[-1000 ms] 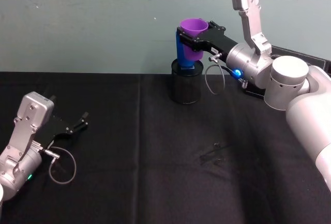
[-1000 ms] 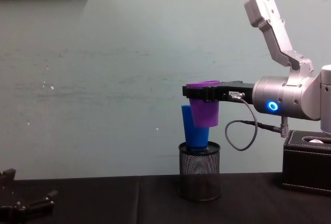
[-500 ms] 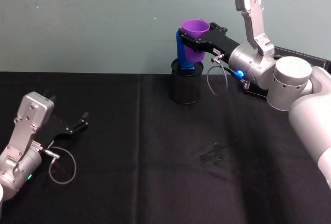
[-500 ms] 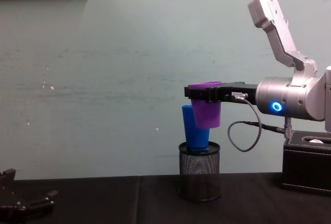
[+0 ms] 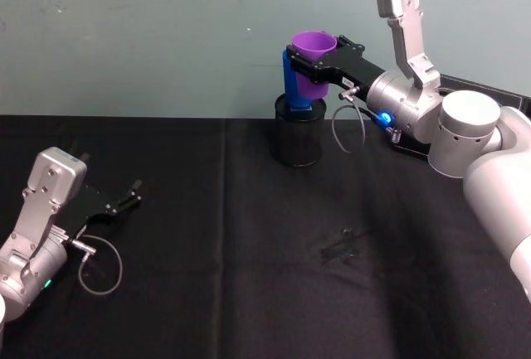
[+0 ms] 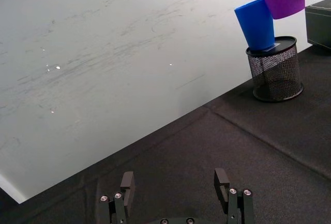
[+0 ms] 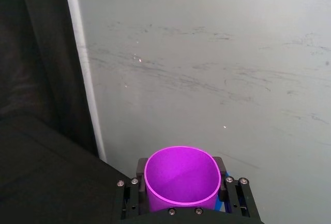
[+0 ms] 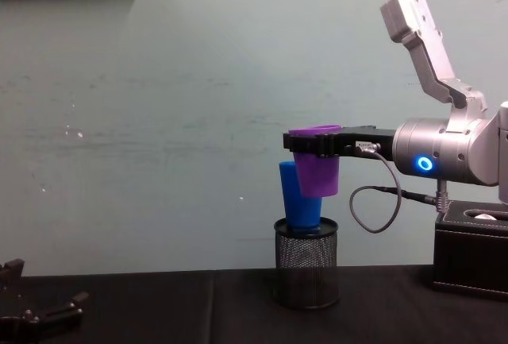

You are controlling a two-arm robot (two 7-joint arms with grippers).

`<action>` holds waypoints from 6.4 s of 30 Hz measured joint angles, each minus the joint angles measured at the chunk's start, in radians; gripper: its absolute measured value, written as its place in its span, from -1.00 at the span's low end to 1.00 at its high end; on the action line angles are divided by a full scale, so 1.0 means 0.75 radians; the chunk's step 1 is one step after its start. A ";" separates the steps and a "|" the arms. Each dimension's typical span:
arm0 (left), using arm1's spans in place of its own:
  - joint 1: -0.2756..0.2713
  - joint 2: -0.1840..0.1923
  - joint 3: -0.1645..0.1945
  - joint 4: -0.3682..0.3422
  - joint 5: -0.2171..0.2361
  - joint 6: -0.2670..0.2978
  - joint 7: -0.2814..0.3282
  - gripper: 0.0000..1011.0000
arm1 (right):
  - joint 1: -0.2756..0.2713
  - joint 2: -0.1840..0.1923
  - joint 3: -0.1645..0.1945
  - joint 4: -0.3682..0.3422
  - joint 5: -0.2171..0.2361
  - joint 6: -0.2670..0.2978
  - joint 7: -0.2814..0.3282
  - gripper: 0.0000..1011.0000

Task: Pick up one cup with a gripper and tap it against the other cup.

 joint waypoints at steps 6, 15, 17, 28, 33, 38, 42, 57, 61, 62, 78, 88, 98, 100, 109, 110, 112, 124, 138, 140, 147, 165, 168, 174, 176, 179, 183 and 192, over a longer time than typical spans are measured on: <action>0.000 0.000 0.000 0.000 0.000 0.000 0.000 1.00 | -0.001 0.000 -0.001 0.000 0.000 0.001 -0.001 0.48; 0.000 0.000 0.000 0.000 0.000 0.000 0.000 1.00 | -0.002 0.000 -0.001 -0.002 0.001 0.002 -0.003 0.48; 0.000 0.000 0.000 0.000 0.000 0.000 0.000 1.00 | -0.002 0.000 -0.001 -0.002 0.001 0.002 -0.003 0.48; 0.000 0.000 0.000 0.000 0.000 0.000 0.000 1.00 | -0.010 0.004 -0.004 -0.020 -0.001 0.011 -0.009 0.48; 0.000 0.000 0.000 0.000 0.000 0.000 0.000 1.00 | -0.049 0.019 -0.011 -0.097 -0.011 0.054 -0.022 0.48; 0.000 0.000 0.000 0.000 0.000 0.000 0.000 1.00 | -0.108 0.040 -0.012 -0.205 -0.011 0.102 -0.037 0.48; 0.000 0.000 0.000 0.000 0.000 0.000 0.000 1.00 | -0.154 0.055 -0.012 -0.287 -0.006 0.134 -0.050 0.48; 0.000 0.000 0.000 0.000 0.000 0.000 0.000 1.00 | -0.386 0.146 -0.012 -0.711 0.062 0.277 -0.106 0.48; 0.000 0.000 0.000 0.000 0.000 0.000 0.000 1.00 | -0.420 0.164 -0.016 -0.771 0.078 0.286 -0.110 0.48; 0.000 0.000 0.000 0.000 0.000 0.000 0.000 1.00 | -0.434 0.173 -0.018 -0.793 0.085 0.289 -0.112 0.48; 0.000 0.000 0.000 0.000 0.000 0.000 0.000 1.00 | -0.553 0.245 -0.029 -0.939 0.134 0.293 -0.134 0.48; 0.000 0.000 0.000 0.000 0.000 0.000 0.000 1.00 | -0.575 0.263 -0.040 -0.953 0.151 0.274 -0.126 0.48; 0.000 0.000 0.000 0.000 0.000 0.000 0.000 1.00 | -0.574 0.262 -0.039 -0.953 0.148 0.274 -0.125 0.48; 0.000 0.000 0.000 0.000 0.000 0.000 0.000 1.00 | -0.574 0.261 -0.038 -0.953 0.148 0.274 -0.125 0.48; 0.000 0.000 0.000 0.000 0.000 0.000 0.000 1.00 | -0.573 0.260 -0.037 -0.953 0.147 0.275 -0.125 0.48; 0.000 0.000 0.000 0.000 0.000 0.000 0.000 1.00 | -0.573 0.260 -0.037 -0.953 0.147 0.275 -0.125 0.48; 0.000 0.000 0.000 0.000 0.000 0.000 0.000 1.00 | -0.573 0.260 -0.037 -0.953 0.147 0.275 -0.125 0.48; 0.000 0.000 0.000 0.000 0.000 0.000 0.000 1.00 | -0.573 0.260 -0.037 -0.953 0.146 0.277 -0.125 0.48; 0.000 0.000 0.000 0.000 0.000 0.000 0.000 1.00 | -0.589 0.271 -0.051 -0.967 0.153 0.255 -0.113 0.48; 0.000 0.000 0.000 0.000 0.000 0.000 0.000 1.00 | -0.603 0.278 -0.052 -0.984 0.156 0.251 -0.113 0.48; 0.000 0.000 0.000 0.000 0.000 0.000 0.000 1.00 | -0.707 0.319 -0.064 -1.092 0.165 0.238 -0.116 0.48; 0.000 0.000 0.000 0.000 0.000 0.000 0.000 1.00 | -0.967 0.386 -0.097 -1.115 0.128 0.064 -0.093 0.48; 0.000 0.000 0.000 0.000 0.000 0.000 0.000 1.00 | -0.969 0.396 -0.099 -1.070 0.117 0.014 -0.058 0.48; 0.000 0.000 0.000 0.000 0.000 0.000 0.000 1.00 | -0.961 0.399 -0.102 -0.988 0.099 -0.063 -0.011 0.48; 0.000 0.000 0.000 0.000 0.000 0.000 0.000 1.00 | -0.958 0.395 -0.101 -0.968 0.094 -0.078 -0.006 0.48; 0.000 0.000 0.000 0.000 0.000 0.000 0.000 1.00 | -0.954 0.387 -0.097 -0.937 0.084 -0.104 -0.004 0.48; 0.000 0.000 0.000 0.000 0.000 0.000 0.000 1.00 | -0.954 0.373 -0.089 -0.910 0.070 -0.127 -0.012 0.48; 0.000 0.000 0.000 0.000 0.000 0.000 0.000 1.00 | -0.957 0.342 -0.067 -0.873 0.086 -0.137 -0.006 0.48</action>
